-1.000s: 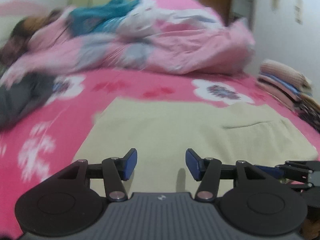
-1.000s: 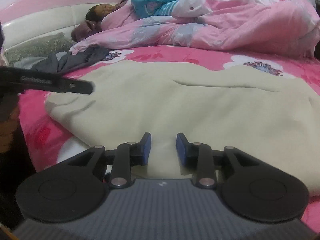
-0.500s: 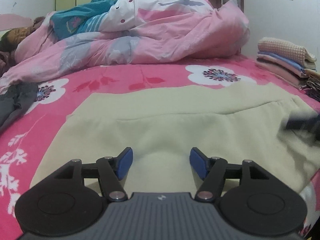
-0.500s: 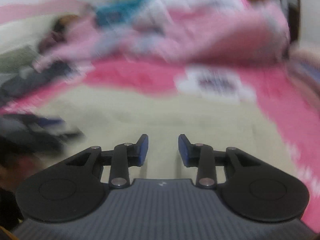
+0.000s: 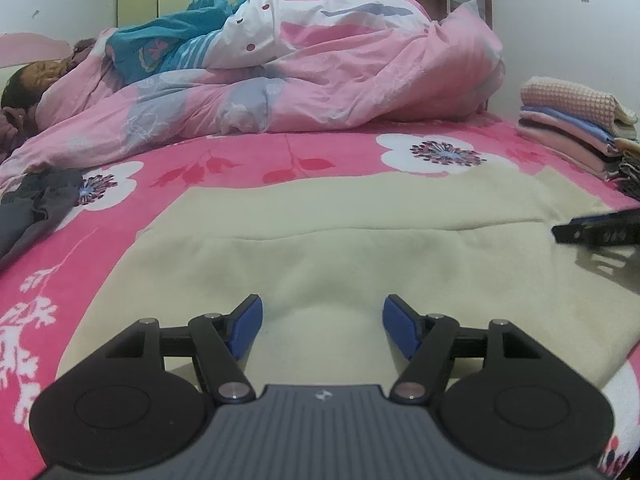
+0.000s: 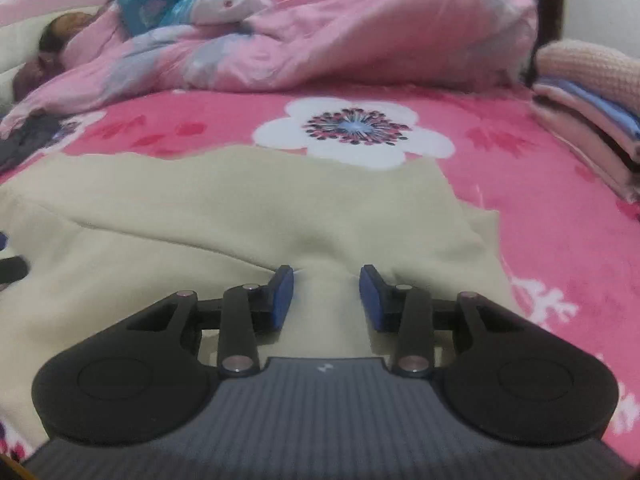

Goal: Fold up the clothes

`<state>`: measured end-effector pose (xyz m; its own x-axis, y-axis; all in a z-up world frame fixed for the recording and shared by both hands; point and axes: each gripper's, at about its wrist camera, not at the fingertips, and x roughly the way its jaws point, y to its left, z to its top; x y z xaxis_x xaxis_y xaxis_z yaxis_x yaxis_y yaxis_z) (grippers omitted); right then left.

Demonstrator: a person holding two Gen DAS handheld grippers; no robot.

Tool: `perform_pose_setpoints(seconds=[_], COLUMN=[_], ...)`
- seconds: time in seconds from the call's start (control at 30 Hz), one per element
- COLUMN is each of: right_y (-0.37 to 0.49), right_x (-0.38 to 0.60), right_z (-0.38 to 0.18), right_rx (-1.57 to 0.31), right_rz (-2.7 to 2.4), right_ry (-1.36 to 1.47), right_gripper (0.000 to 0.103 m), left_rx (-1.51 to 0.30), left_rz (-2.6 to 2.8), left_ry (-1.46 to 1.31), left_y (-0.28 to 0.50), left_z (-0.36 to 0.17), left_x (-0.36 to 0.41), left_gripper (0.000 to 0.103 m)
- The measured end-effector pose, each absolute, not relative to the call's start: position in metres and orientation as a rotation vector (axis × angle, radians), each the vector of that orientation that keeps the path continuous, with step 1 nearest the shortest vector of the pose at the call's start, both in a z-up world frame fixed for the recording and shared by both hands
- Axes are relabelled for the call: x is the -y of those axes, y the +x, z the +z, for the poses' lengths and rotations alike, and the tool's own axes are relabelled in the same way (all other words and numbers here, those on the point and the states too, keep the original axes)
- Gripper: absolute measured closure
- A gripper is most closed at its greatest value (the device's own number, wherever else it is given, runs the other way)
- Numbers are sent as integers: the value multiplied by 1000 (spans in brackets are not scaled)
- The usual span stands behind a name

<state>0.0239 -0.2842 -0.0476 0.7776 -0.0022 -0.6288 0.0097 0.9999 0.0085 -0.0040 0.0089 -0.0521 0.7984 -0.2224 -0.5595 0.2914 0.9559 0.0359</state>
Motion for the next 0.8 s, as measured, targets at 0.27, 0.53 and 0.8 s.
perform_pose_setpoints(seconds=[0.27,0.53,0.8], right_y=[55,56,49], right_x=[301,311,312], right_z=[-33,-64,-62], right_rx=[-622,-608,-596], right_rz=[-51,-49,-53], right_ry=[78,121,116], right_gripper=[66,65,65], left_rx=[-575,-494,-671], left_rz=[-271,-260,-128], left_ry=[145,203,-19], left_y=[-5,5,85], left_z=[-52,-9,-38], left_x=[-7,-1,-43], left_gripper=[32,29,28])
